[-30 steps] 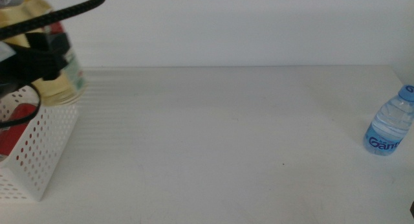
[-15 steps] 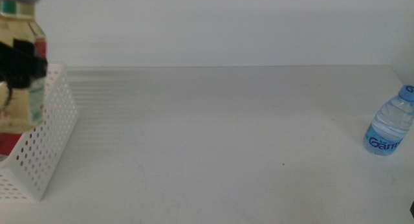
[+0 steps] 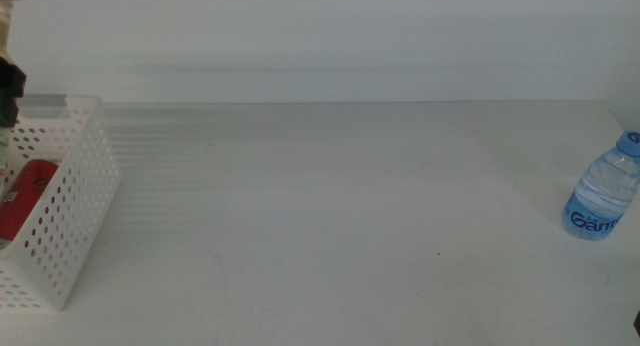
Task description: Use arms to grab the bottles and put them into the dustbin to the left of the table.
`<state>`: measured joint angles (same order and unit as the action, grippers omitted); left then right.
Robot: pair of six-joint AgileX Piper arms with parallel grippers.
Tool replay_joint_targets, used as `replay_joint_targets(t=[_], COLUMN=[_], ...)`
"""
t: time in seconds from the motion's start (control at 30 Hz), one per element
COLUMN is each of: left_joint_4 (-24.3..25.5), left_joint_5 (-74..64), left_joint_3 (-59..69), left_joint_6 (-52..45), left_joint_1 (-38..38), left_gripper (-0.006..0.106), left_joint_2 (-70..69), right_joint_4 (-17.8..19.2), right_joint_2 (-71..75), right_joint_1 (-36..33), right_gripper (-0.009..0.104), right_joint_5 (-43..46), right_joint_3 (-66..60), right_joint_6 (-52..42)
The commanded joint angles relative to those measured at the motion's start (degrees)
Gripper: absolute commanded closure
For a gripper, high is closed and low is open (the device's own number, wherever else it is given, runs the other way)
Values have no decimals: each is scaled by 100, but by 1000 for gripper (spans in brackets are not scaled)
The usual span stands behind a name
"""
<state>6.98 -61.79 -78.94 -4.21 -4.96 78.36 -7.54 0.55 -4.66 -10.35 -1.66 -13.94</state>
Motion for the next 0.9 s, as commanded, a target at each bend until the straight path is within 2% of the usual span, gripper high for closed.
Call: replay_joint_targets(t=[0.0,0.23,0.43,0.87], left_joint_4=[57,-318,-281,-73], left_joint_5=[373,360,321,275], left_joint_3=[-295,-295,-295,-289], left_joint_6=[-74,-249,-612,-608], left_joint_1=[-186,-677,-721,-721], left_gripper=[105,105,105,105], left_joint_2=[-9,567,1074,1844], right_joint_4=[45,45,45,45], right_joint_2=[158,158,158,158], right_joint_1=[30,30,30,30], right_gripper=[27,27,27,27], right_joint_5=[403,403,403,403], right_joint_3=[49,49,49,49], right_joint_6=[-88,-88,-88,-88])
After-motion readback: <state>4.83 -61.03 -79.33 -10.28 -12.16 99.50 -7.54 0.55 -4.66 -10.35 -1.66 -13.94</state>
